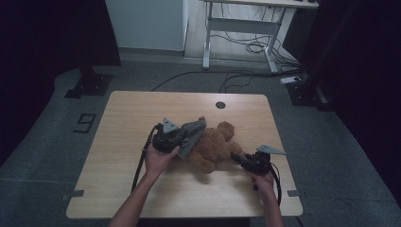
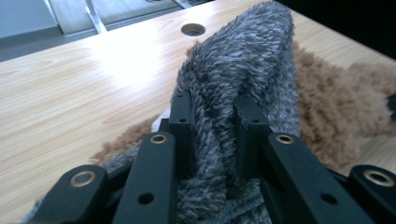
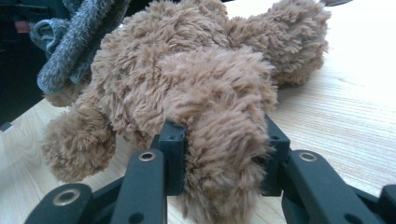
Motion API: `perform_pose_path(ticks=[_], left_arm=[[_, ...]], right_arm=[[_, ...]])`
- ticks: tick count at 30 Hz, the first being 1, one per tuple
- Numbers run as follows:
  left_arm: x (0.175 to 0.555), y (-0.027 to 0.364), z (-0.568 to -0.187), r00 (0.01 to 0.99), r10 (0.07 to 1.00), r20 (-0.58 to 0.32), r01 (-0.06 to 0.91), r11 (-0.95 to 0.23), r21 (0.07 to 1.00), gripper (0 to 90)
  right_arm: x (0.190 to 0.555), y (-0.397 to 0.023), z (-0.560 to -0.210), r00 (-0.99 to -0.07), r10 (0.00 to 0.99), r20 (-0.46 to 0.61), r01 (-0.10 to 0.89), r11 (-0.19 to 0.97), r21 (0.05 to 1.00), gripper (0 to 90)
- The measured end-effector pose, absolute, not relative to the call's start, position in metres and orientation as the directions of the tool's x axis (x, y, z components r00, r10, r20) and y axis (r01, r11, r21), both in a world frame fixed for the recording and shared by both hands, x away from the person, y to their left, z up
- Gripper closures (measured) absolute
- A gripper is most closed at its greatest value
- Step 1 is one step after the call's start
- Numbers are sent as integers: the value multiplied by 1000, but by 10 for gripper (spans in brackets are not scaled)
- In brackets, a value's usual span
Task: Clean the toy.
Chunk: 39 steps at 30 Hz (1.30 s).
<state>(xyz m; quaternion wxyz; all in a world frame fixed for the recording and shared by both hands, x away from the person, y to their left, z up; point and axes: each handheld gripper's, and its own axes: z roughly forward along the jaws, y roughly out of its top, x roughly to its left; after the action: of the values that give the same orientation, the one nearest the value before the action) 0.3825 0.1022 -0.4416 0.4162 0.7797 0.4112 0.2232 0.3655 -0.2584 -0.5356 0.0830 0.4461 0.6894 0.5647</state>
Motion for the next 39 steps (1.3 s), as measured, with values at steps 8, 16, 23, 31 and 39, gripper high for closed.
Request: perform_pose_path(ticks=[8, 16, 23, 31, 39], left_arm=[[377, 163, -469, 472, 878, -80, 550, -222, 805, 720], [374, 187, -498, 430, 897, -101, 617, -210, 759, 720], [373, 182, -451, 458, 883, -104, 540, -184, 821, 721], [386, 121, -416, 555, 830, -55, 471, -260, 843, 720], [398, 99, -437, 552, 834, 23, 488, -345, 802, 719]], right_arm=[[365, -258, -537, -588, 707, 394, 528, -34, 848, 631], [365, -258, -539, -587, 706, 396, 535, -29, 844, 632], [365, -258, -539, -584, 708, 396, 535, -31, 844, 631], [365, -258, -538, -585, 709, 395, 534, -30, 845, 628], [365, -258, -539, -590, 700, 401, 537, -31, 843, 622]])
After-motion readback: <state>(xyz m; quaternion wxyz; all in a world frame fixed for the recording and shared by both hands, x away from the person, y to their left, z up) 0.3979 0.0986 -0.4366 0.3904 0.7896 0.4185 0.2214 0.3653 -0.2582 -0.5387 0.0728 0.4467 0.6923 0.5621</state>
